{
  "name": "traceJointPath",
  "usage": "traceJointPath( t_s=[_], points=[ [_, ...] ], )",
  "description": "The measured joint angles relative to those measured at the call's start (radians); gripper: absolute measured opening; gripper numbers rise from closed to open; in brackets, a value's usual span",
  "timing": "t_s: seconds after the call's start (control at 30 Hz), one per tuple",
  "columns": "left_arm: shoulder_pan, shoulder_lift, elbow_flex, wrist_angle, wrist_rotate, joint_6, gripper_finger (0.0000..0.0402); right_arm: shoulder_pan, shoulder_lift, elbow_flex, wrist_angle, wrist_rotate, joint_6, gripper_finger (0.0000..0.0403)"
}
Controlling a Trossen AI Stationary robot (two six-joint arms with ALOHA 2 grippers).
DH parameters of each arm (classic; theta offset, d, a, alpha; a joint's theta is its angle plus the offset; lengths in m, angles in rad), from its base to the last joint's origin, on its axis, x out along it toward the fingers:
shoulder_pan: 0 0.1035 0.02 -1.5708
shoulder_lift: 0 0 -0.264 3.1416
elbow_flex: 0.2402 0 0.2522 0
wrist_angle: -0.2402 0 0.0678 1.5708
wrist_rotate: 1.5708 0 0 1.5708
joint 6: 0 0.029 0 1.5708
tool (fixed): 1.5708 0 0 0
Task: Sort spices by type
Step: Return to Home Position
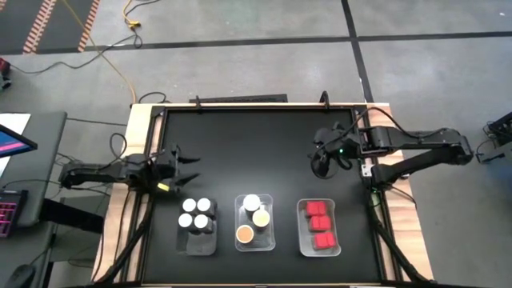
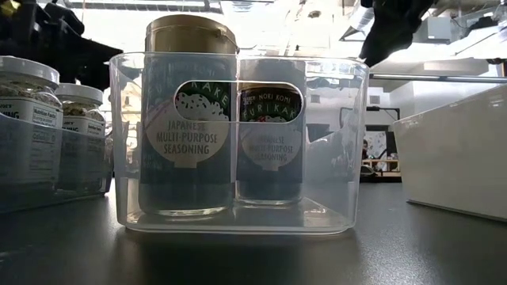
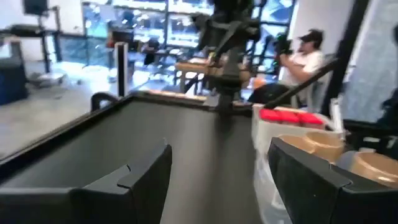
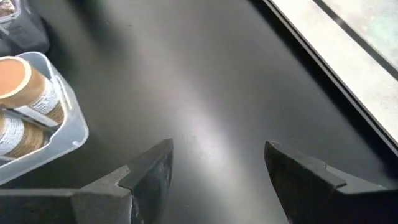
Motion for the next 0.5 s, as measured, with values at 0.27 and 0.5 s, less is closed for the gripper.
traceJointPath(
  t_s=[0.27,0.5],
  points=[
    [0.001,-0.001,-0.002,-0.005,0.031,0.106,0.0256,-0.058,0.000,-0.009,0.008,-0.003,-0.035,0.0283],
    [0.001,-0.001,-0.002,-0.005,0.028,0.082,0.0256,-0.085,-0.019,-0.092,0.105,-0.030,-0.054,0.0283]
  ],
)
